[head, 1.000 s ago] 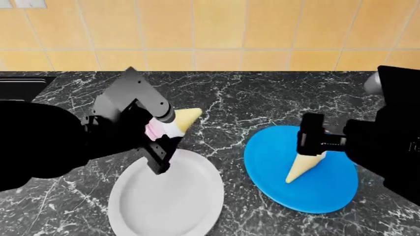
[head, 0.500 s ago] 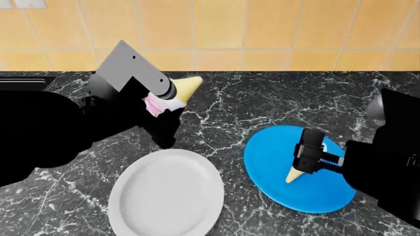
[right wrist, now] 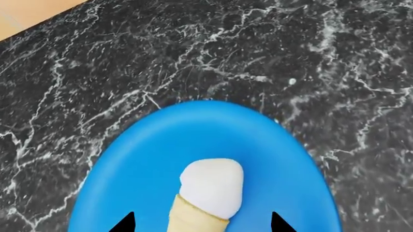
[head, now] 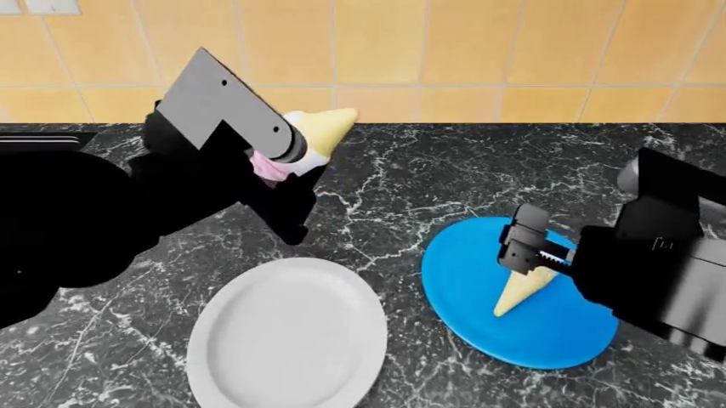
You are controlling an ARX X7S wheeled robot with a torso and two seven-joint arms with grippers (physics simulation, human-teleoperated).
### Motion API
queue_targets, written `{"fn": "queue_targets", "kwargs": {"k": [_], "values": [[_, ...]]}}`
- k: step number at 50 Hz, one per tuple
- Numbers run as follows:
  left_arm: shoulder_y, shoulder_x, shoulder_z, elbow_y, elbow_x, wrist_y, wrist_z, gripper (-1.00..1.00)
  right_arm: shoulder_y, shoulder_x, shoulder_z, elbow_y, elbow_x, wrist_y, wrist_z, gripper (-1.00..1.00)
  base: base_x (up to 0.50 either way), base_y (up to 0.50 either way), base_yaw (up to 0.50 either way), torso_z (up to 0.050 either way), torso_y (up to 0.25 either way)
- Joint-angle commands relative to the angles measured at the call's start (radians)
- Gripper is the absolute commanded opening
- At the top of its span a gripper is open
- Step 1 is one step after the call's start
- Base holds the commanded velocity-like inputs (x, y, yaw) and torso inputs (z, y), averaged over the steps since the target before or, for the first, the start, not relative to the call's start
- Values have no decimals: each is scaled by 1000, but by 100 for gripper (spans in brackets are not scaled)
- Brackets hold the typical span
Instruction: Move the dessert items from the plate to the tray.
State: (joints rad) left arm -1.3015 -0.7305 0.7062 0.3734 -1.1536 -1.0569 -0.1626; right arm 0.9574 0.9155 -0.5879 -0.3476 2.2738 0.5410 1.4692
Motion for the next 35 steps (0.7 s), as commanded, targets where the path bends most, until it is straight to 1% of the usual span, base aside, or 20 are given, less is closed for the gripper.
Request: {"fn": "queue_targets", "kwargs": {"k": [1,19,35], "values": [[-4,-1,-13,20,46,76,27,-100,5,-20,-47,84,-61,3,-40,100,0,0,0,0,0],[-10,-7,5,39,82,96,49,-100,16,-81,-89,111,-95,3,-51,100,0,0,0,0,0],[-8,-15,17,51,103,110,61,-100,13,-89,-109,136,-133,-5,-56,100,0,0,0,0,1]]}}
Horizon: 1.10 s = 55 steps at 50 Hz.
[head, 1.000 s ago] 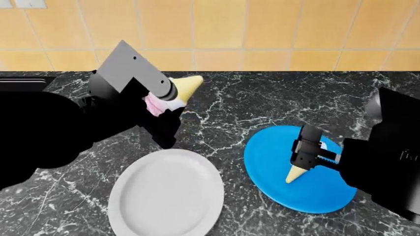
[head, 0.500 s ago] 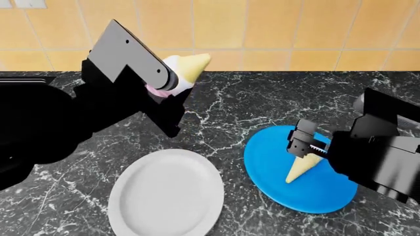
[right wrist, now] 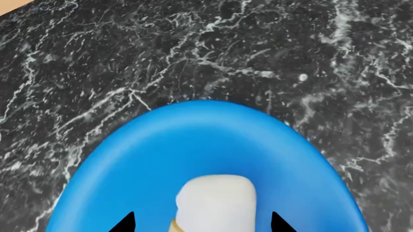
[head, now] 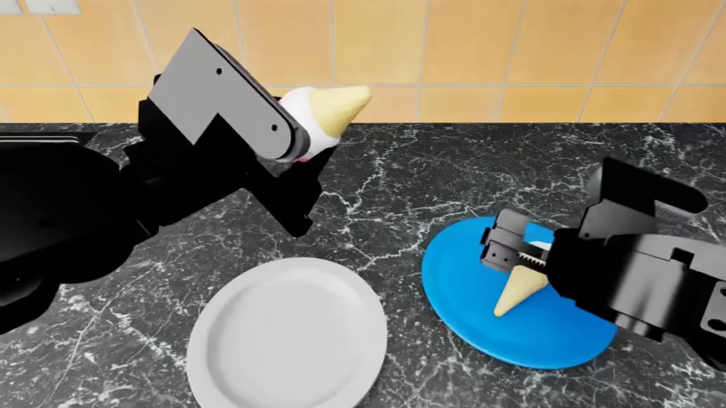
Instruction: Move the dessert items from the plate to the tray.
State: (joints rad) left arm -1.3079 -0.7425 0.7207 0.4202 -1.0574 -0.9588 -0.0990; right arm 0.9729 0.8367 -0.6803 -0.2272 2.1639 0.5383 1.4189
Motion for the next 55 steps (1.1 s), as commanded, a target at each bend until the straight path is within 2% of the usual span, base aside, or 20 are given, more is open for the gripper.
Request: {"fn": "queue_targets", "kwargs": {"k": [1,47,48,55], "values": [[0,-3,3,5,8,13,-2,-100,-3,-10,-19,17,-25,-2,-7,100,0,0,0,0,0],[8,-15,8,17,10,24,-4,-100,-25,0,-77,16,-75,18,-22,100,0,0,0,0,0],[8,-15,8,18,9,24,-4,-100,-24,0,-78,13,-78,20,-22,-100,0,0,0,0,0],[6,-14,9,14,11,24,-6,-100,3,6,-68,-23,-72,29,-22,-100,0,0,0,0,0]]}}
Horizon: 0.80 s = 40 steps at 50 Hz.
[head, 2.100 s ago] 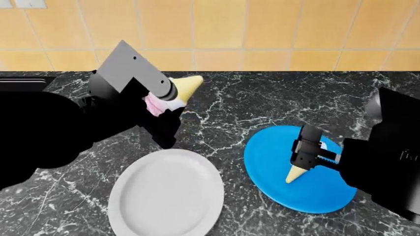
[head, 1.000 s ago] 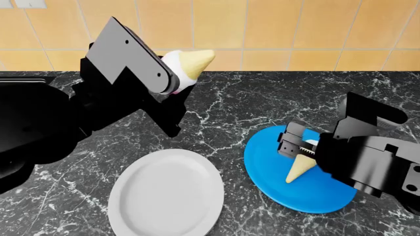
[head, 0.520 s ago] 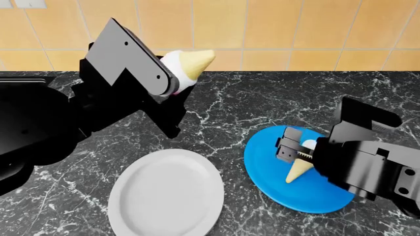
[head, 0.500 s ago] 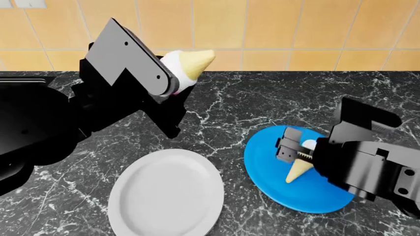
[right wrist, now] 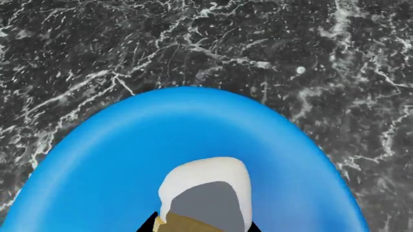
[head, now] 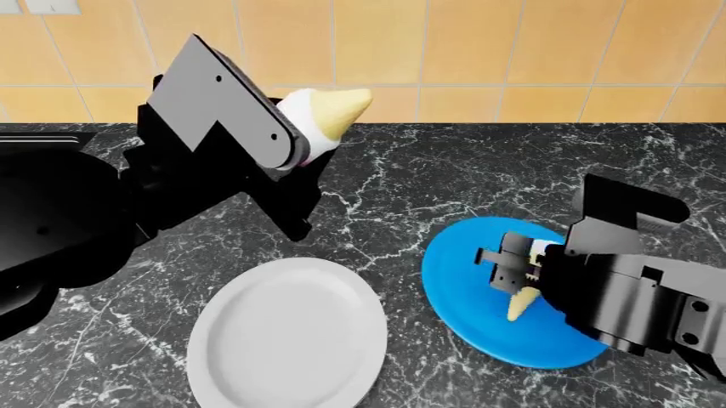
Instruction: Move the dessert items from the plate to the tray.
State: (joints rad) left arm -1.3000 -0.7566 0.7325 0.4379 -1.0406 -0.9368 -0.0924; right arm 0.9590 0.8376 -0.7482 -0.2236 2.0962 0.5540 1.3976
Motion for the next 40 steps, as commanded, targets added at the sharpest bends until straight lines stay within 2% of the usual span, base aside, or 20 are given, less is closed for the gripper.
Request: {"fn": "queue_targets", "kwargs": {"k": [1,4,15,22,27,36,40], "values": [[-4,0,-2,-5,-4,1,-13,-100,22,6,3,-32,-5,14,-2,-100,0,0,0,0,0],[-8,0,5,-3,4,-3,-12,-100,39,7,10,-43,-6,14,-1,-100,0,0,0,0,0],[-16,5,5,-8,-3,-9,-12,-100,105,10,48,-88,-26,10,-22,-100,0,0,0,-25,246],[-15,2,-4,21,14,8,-40,-100,129,16,89,-121,-398,-33,-302,-100,0,0,0,-25,250],[-30,9,-7,66,31,1,-89,-100,115,41,75,-184,-608,-65,-447,-100,0,0,0,0,0],[-29,17,3,87,46,3,-105,-100,118,65,96,-224,-672,-100,-490,-100,0,0,0,0,13],[-34,13,-4,81,38,-19,-134,-100,107,75,92,-265,-760,-123,-502,-100,0,0,0,45,117]]}}
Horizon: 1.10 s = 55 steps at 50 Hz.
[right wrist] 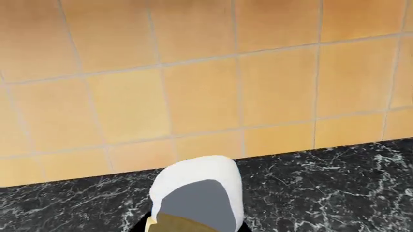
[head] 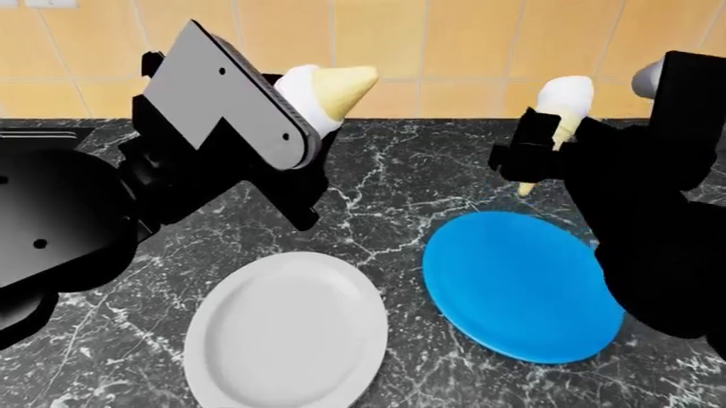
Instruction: Move the dessert items from the plate to the tray.
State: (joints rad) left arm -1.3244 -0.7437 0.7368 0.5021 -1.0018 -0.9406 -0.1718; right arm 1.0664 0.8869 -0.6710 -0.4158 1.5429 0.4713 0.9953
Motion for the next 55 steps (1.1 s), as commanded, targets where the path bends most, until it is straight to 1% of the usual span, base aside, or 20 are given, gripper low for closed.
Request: {"fn": "queue_targets", "kwargs": {"k": [1,4,9,20,24,35,48,55], "values": [[-10,-3,-13,20,-8,-21,-63,-100,-4,28,14,-81,-221,-45,-101,-100,0,0,0,50,72],[-14,-12,-29,32,-34,-40,-90,-100,-9,32,11,-95,-255,-51,-104,-100,0,0,0,50,74],[-13,-19,-43,41,-56,-52,-114,-100,-8,32,4,-113,-305,-52,-97,-100,-221,500,0,50,73],[-6,-25,-54,47,-73,-52,-133,-100,-13,32,-4,-131,-353,-60,-105,-100,-263,500,0,50,74],[10,-37,-61,62,-64,-23,-122,-100,-12,31,-7,-138,-371,-60,-106,-100,-263,500,0,50,74],[19,-47,-59,73,-39,-5,-127,-100,-27,25,-12,-143,-400,-74,-108,-100,-265,500,0,0,0],[20,-46,-59,70,-52,-19,-143,-100,-35,10,-26,-162,-457,-88,-116,-100,-265,500,0,-22,250],[40,-63,-74,86,-31,13,-162,-100,-36,2,-42,-179,-523,-96,-125,-100,-257,500,0,-21,250]]}}
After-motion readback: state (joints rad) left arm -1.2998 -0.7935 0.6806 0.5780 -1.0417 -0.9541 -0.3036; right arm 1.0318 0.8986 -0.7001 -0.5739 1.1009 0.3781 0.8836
